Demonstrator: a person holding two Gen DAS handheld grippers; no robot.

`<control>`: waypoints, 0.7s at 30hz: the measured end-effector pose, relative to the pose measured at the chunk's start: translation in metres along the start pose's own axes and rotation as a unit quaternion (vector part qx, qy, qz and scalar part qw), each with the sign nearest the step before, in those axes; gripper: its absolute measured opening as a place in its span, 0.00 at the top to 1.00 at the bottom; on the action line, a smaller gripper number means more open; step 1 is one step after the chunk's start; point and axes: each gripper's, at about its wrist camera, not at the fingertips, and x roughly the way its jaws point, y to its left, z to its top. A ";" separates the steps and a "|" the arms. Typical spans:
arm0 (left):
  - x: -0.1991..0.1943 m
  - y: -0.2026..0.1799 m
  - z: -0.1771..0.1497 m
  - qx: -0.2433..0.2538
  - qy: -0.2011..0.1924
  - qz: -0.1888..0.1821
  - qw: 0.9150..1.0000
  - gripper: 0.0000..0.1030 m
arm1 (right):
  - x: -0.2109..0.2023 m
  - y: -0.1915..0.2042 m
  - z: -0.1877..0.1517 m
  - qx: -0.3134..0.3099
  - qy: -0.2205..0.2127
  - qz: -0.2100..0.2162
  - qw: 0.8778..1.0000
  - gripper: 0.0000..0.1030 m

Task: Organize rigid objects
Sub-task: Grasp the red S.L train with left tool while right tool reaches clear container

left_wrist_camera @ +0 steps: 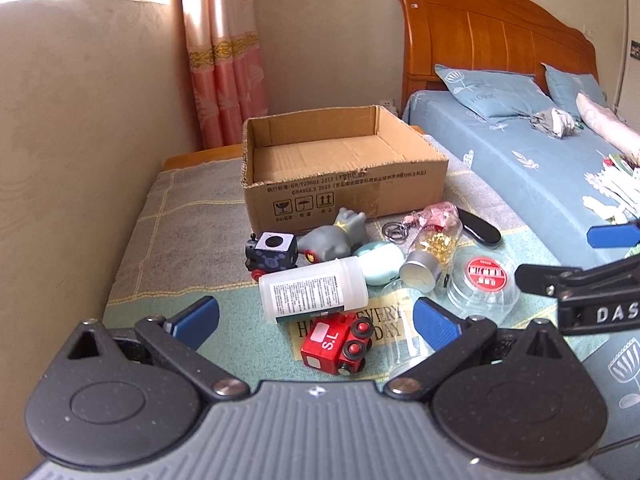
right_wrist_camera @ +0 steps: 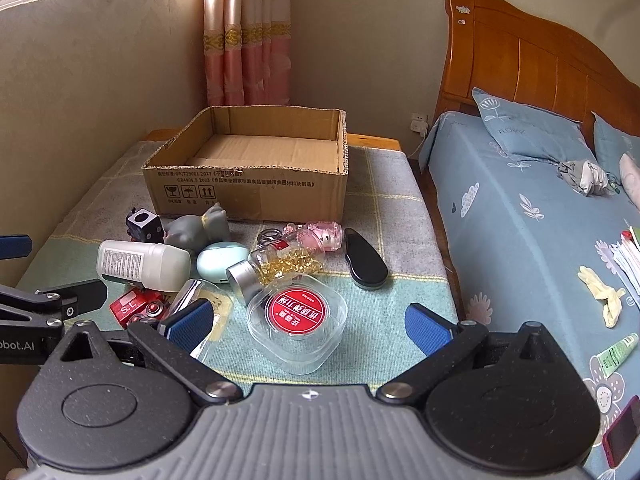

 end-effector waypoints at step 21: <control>0.080 0.022 -0.051 0.020 0.085 -0.044 0.995 0.01 | 0.077 -0.023 -0.051 -0.047 0.063 0.031 0.996 0.00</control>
